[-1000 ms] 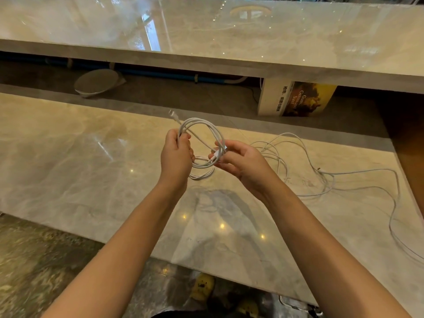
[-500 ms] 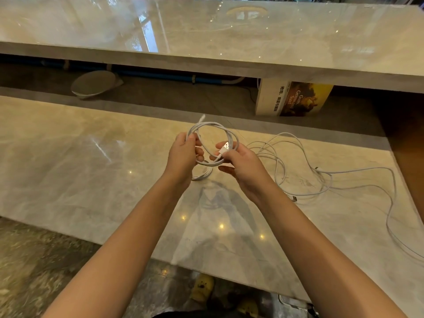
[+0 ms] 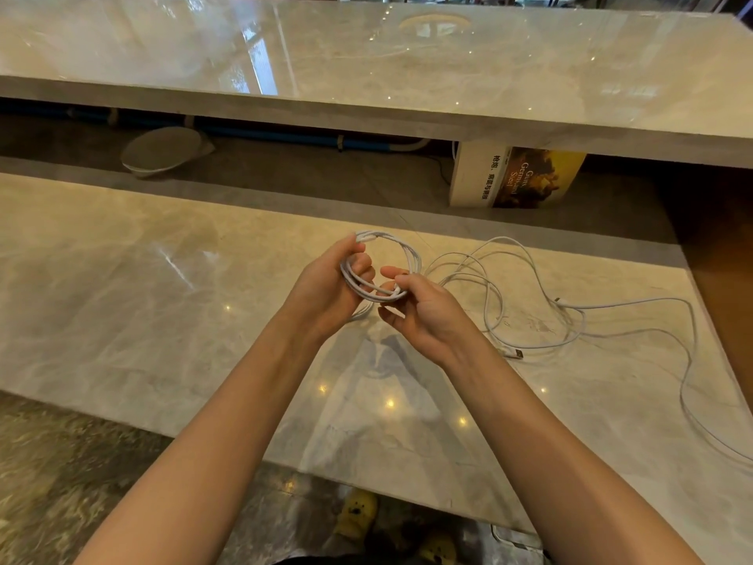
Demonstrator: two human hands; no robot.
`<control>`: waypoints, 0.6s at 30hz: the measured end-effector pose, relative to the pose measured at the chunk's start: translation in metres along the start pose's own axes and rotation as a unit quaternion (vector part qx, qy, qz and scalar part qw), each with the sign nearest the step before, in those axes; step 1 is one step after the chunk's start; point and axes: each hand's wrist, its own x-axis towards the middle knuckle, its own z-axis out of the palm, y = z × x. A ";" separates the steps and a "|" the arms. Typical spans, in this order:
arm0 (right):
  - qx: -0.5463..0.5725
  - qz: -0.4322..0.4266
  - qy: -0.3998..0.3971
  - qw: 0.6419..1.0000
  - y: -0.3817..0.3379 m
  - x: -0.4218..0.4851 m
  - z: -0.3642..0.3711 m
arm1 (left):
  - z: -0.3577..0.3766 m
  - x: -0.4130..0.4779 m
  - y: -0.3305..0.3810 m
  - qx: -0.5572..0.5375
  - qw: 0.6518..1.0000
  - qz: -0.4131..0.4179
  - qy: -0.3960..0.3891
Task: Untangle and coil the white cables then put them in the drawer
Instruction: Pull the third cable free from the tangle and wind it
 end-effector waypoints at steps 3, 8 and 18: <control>-0.104 0.014 0.023 0.994 -0.005 0.000 0.000 | 0.000 0.001 0.000 0.109 0.993 0.032 0.023; -0.328 -0.142 0.053 0.933 -0.033 0.004 -0.001 | 0.001 -0.001 -0.001 0.338 0.937 0.058 0.064; -0.286 -0.145 0.090 0.943 -0.030 0.020 -0.002 | -0.010 -0.003 -0.016 0.452 0.865 0.208 0.065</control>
